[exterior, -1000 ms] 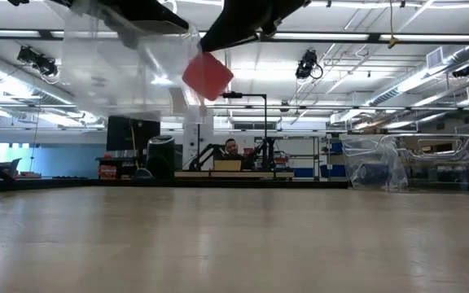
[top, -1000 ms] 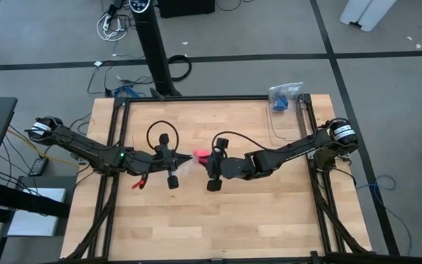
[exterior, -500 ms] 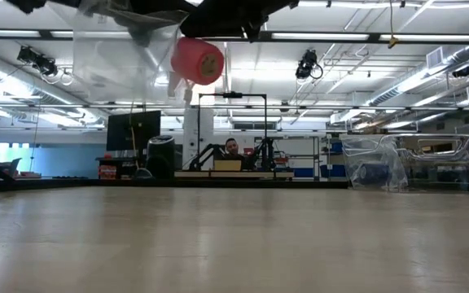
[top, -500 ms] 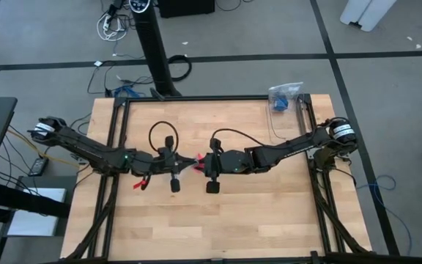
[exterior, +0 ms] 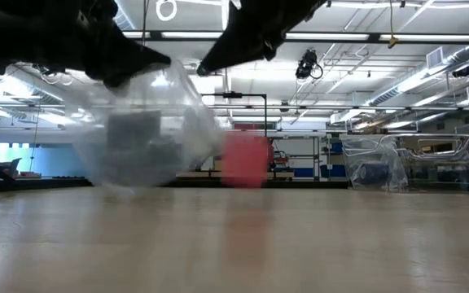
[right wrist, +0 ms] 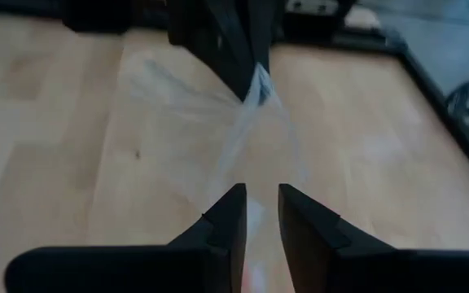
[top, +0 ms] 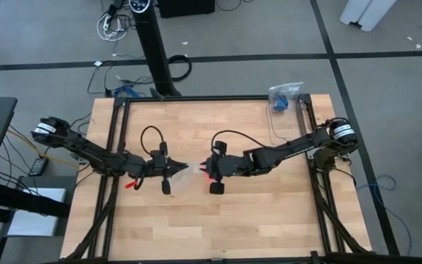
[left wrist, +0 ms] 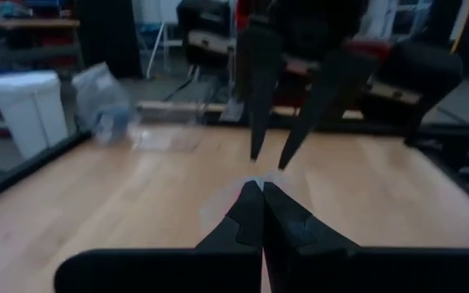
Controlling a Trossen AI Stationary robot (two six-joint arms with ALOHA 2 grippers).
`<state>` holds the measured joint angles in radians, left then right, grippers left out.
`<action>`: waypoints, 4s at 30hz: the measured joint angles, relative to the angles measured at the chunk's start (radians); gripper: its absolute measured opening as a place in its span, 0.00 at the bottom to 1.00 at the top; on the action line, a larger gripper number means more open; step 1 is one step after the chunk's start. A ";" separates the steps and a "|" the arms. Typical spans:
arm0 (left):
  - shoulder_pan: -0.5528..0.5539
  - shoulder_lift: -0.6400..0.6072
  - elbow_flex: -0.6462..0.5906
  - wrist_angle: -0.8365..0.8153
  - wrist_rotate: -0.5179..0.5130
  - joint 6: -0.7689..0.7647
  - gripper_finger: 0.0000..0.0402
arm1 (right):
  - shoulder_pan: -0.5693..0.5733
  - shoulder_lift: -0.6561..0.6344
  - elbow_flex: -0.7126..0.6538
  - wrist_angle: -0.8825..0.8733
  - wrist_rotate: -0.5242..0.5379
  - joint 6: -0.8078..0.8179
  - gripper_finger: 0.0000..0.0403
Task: Roll bandage
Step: Put the rolled pink bandage into the transparent zip bag
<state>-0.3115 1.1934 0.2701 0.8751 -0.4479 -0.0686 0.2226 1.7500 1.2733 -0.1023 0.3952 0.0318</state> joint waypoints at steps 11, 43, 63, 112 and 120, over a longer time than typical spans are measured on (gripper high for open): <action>0.000 0.000 -0.006 -0.126 -0.023 -0.069 0.00 | 0.042 -0.006 0.000 -0.140 0.041 0.090 0.27; -0.003 -0.001 -0.005 -0.198 -0.022 -0.135 0.00 | 0.168 -0.101 -0.218 -0.078 -0.086 0.201 0.32; -0.003 -0.001 -0.005 -0.226 -0.015 -0.145 0.00 | 0.021 0.048 -0.154 -0.126 -0.228 -0.087 0.39; -0.005 0.000 0.105 -0.258 0.095 -0.071 0.00 | 0.132 -0.135 -0.030 -0.119 0.100 -0.026 0.07; -0.005 0.000 0.150 -0.330 0.087 -0.061 0.00 | 0.097 -0.099 -0.031 -0.110 0.068 -0.026 0.07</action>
<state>-0.3161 1.1934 0.4202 0.5451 -0.3606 -0.1295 0.3194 1.6513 1.2419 -0.2123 0.4634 0.0058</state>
